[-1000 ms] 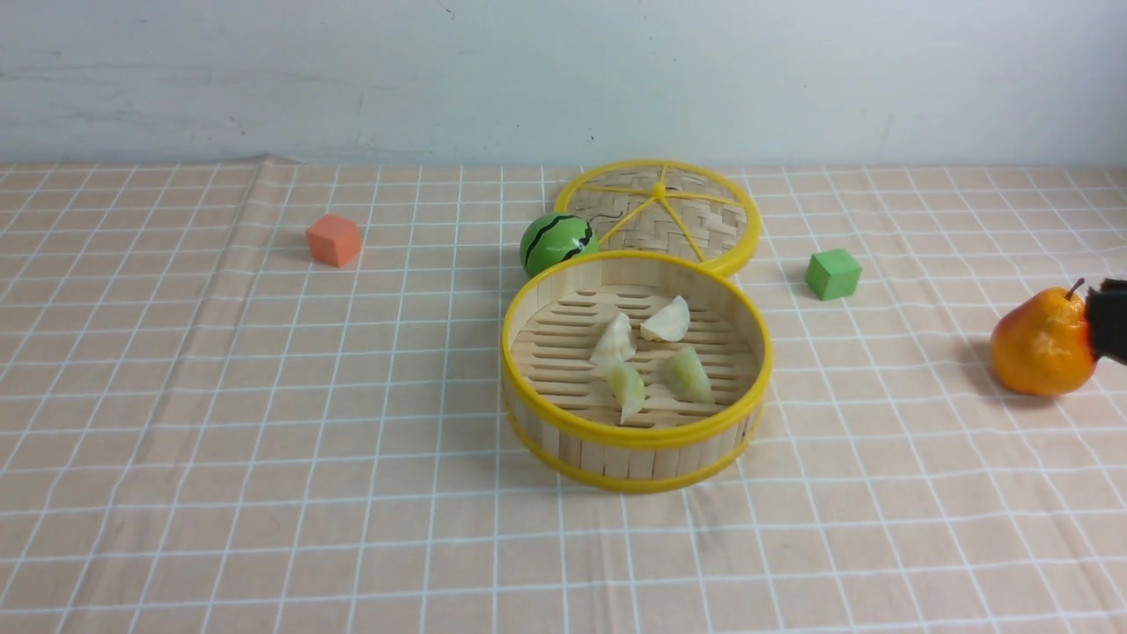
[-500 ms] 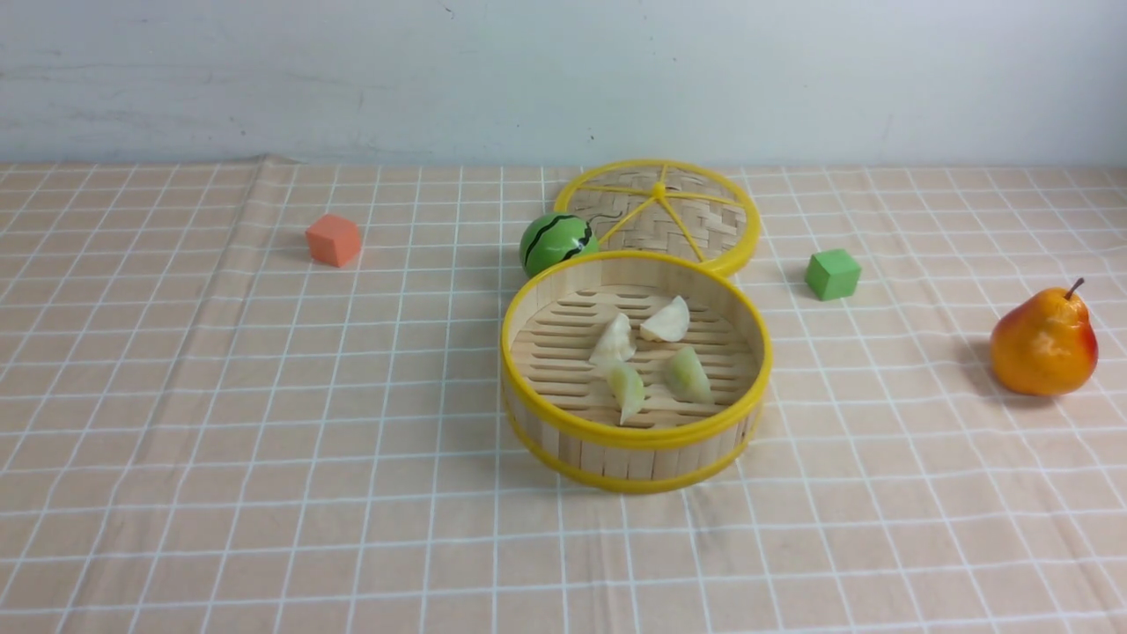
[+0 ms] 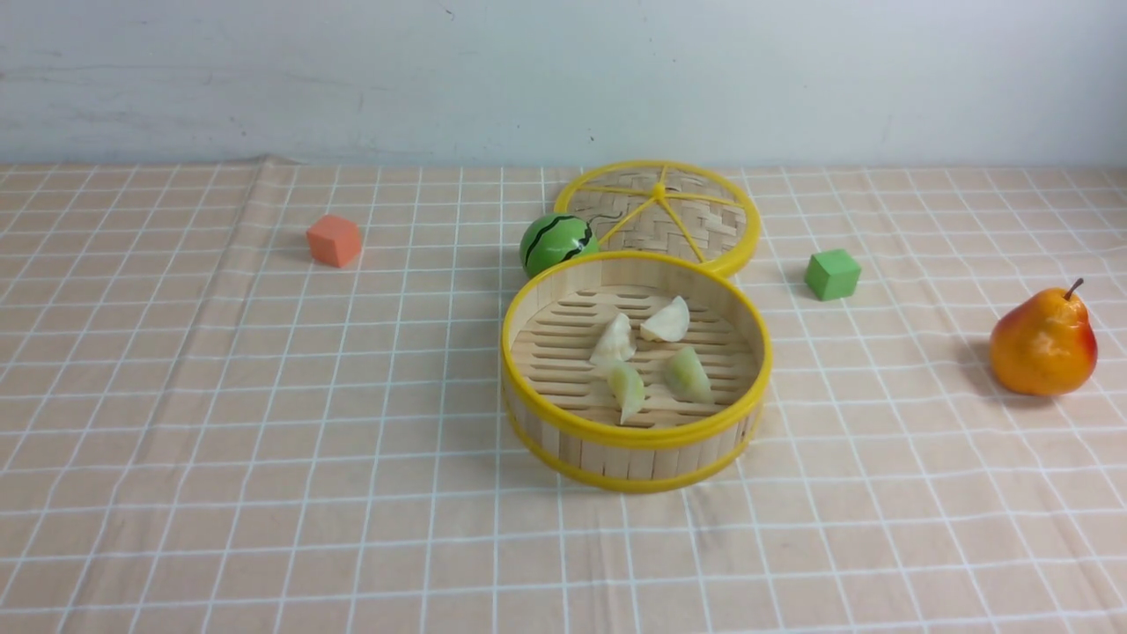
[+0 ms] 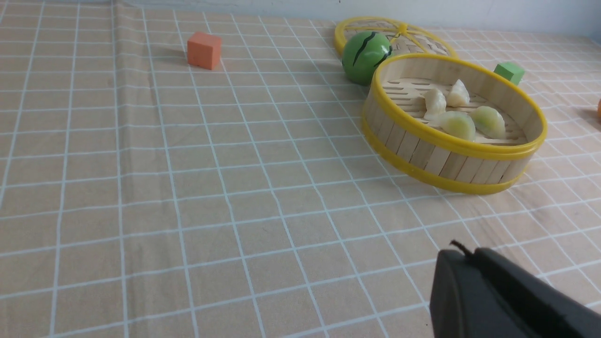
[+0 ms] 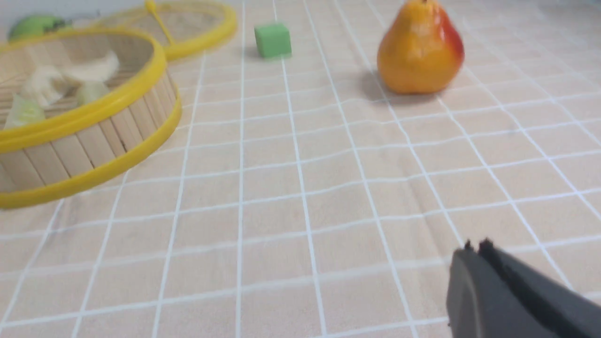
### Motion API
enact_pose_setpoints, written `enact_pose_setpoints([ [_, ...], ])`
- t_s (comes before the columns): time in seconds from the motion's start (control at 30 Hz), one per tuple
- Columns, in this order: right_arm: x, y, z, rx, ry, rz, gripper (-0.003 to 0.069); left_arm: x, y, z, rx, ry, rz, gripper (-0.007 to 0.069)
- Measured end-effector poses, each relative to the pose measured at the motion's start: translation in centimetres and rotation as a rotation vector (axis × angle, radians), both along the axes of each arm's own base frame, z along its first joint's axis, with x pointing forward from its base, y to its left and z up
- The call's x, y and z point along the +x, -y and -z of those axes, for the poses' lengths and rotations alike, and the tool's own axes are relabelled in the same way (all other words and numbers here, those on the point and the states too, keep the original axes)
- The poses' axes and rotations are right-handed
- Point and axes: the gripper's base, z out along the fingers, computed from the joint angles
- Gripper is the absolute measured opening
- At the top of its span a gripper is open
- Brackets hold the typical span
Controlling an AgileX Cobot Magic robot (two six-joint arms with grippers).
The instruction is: Put the dumplings into the steamer on the table with the brown tablecloth.
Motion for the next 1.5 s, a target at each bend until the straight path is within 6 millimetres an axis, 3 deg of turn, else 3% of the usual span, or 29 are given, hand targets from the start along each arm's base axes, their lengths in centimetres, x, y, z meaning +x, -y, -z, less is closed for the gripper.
enact_pose_setpoints([
  [0.93,-0.1,-0.2,0.1,-0.015,-0.023,-0.052,-0.001,0.0,0.0,0.0,0.006,0.003,-0.003,0.0016],
  [1.1,-0.1,-0.2,0.1,-0.015,-0.023,-0.052,-0.0003,0.5,-1.3,-0.2,0.21,0.094,-0.1,0.0017],
  [1.23,-0.1,-0.2,0.1,-0.015,-0.023,-0.052,-0.0001,1.0,-1.5,1.1,0.29,0.078,-0.122,0.002],
  [1.4,-0.1,-0.2,0.1,-0.015,-0.023,-0.052,0.0,0.9,-1.2,2.3,0.25,-0.02,-0.101,0.0024],
  [1.5,-0.1,-0.2,0.1,-0.015,-0.023,-0.052,0.0004,0.9,-0.3,1.8,0.185,0.042,-0.025,0.0029],
])
